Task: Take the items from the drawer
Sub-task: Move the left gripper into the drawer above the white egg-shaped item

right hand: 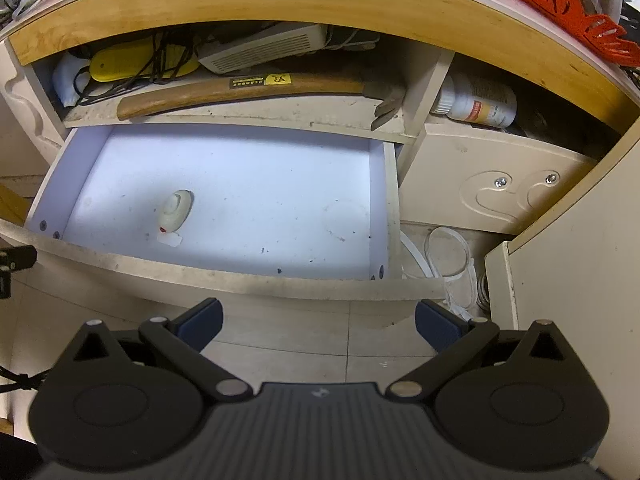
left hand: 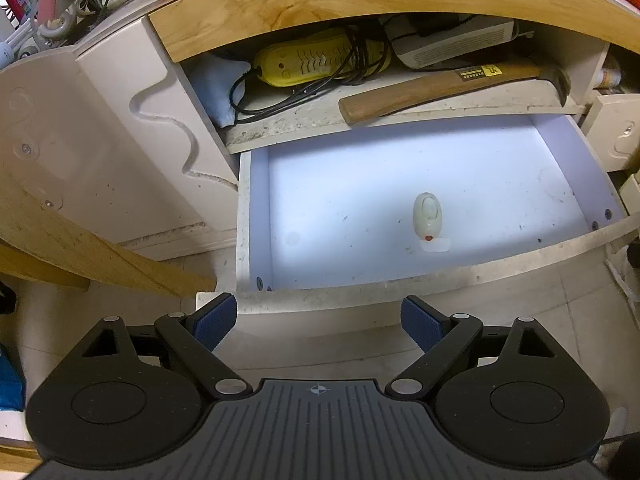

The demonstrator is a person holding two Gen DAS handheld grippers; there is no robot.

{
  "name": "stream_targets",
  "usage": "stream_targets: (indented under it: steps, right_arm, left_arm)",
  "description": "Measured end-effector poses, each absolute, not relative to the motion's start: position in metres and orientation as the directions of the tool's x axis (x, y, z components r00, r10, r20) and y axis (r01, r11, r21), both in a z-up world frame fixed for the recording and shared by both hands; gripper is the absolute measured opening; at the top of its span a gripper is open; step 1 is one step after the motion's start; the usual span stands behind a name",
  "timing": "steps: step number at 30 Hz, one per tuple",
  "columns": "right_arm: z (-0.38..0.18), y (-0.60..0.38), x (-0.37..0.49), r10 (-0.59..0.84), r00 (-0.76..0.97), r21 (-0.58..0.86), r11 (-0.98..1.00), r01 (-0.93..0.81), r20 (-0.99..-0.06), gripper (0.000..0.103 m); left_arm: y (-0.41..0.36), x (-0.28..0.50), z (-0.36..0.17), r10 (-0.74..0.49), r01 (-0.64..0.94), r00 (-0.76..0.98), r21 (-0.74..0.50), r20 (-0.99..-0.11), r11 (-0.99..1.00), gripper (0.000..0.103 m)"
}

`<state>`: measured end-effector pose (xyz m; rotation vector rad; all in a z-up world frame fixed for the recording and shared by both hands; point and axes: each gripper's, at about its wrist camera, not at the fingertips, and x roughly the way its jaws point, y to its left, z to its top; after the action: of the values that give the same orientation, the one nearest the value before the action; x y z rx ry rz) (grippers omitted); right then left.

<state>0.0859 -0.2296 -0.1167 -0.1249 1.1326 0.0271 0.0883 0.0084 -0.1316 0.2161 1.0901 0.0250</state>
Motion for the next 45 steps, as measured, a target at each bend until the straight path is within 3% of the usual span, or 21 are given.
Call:
stream_targets:
  steps: [7, 18, 35, 45]
  right_arm:
    - [-0.118, -0.228, 0.085, -0.037, 0.425, -0.086, 0.992, -0.095, -0.904, 0.103]
    - [-0.115, -0.223, 0.087, -0.028, 0.436, -0.09, 0.989, -0.121, -0.899, 0.103]
    - [-0.117, -0.217, 0.091, -0.002, 0.411, -0.062, 0.989, -0.132, -0.912, 0.103]
    - [-0.115, -0.217, 0.092, -0.005, 0.411, -0.065, 0.989, -0.131, -0.912, 0.103]
  left_arm:
    - [0.011, 0.106, -0.12, 0.081, 0.112, 0.433, 0.143, -0.898, 0.983, 0.091]
    - [0.014, 0.149, -0.121, 0.106, 0.116, 0.277, 0.143, -0.955, 0.983, 0.091]
    - [0.029, 0.209, -0.141, 0.027, 0.035, -0.055, 0.025, -0.998, 0.999, 0.091]
    - [0.022, 0.216, -0.142, 0.029, 0.043, -0.072, 0.026, -0.997, 0.999, 0.091]
